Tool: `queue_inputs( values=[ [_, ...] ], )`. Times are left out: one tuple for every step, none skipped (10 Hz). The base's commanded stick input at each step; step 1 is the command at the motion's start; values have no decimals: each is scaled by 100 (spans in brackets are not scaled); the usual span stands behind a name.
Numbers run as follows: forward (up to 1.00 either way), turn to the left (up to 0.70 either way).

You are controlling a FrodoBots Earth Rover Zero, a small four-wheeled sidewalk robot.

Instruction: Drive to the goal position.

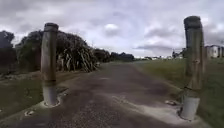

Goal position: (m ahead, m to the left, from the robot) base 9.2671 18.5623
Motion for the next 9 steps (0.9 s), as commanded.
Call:
queue_inputs(
  values=[
    [9, 0],
    [9, 0],
    [9, 0],
    [9, 0],
    [9, 0],
    [9, 0],
    [9, 0],
    [9, 0],
    [9, 0]
  ],
)
